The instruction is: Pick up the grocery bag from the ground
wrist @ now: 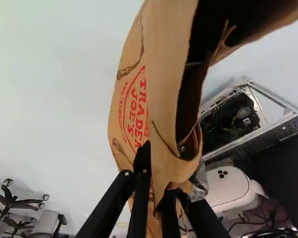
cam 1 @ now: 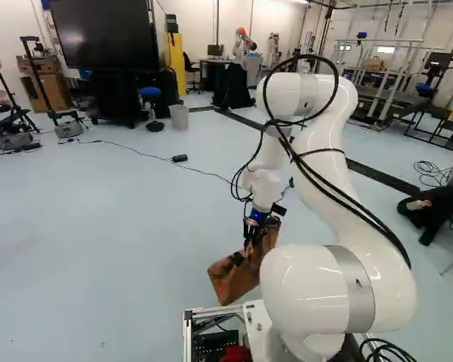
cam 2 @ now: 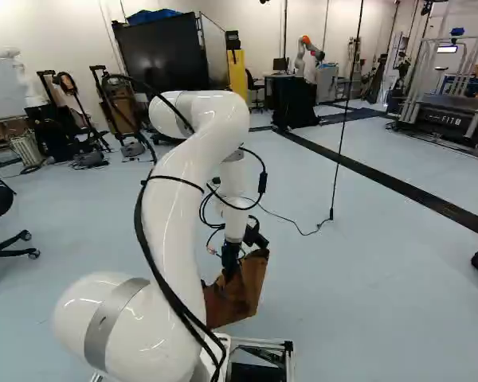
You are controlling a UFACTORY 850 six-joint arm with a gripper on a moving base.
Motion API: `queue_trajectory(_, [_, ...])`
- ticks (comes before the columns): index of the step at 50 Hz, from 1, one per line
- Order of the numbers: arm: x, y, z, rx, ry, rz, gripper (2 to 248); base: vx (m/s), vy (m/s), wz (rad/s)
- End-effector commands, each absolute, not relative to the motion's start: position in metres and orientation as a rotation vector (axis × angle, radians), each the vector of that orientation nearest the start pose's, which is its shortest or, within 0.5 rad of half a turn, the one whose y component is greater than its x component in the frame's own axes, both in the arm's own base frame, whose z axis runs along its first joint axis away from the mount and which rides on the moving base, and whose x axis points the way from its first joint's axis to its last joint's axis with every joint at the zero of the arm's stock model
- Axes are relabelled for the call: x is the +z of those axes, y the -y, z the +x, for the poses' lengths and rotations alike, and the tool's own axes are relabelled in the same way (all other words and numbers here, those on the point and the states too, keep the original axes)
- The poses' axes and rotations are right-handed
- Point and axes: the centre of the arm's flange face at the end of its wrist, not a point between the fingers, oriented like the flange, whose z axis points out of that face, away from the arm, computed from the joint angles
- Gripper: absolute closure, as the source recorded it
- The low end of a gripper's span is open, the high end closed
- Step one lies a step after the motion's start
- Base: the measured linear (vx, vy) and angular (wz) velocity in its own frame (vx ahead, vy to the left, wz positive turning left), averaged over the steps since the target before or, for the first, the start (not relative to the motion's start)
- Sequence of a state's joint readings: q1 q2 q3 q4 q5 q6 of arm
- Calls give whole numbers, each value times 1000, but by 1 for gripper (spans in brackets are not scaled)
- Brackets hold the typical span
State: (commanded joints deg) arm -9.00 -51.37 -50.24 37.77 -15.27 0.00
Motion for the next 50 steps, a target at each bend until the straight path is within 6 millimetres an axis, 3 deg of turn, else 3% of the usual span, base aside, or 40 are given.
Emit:
queue_trajectory(18, [118,54,393,399,-1223,-2762,228,0,0,0])
queue_trajectory(50, [161,68,347,138,-1305,-2836,228,0,0,0])
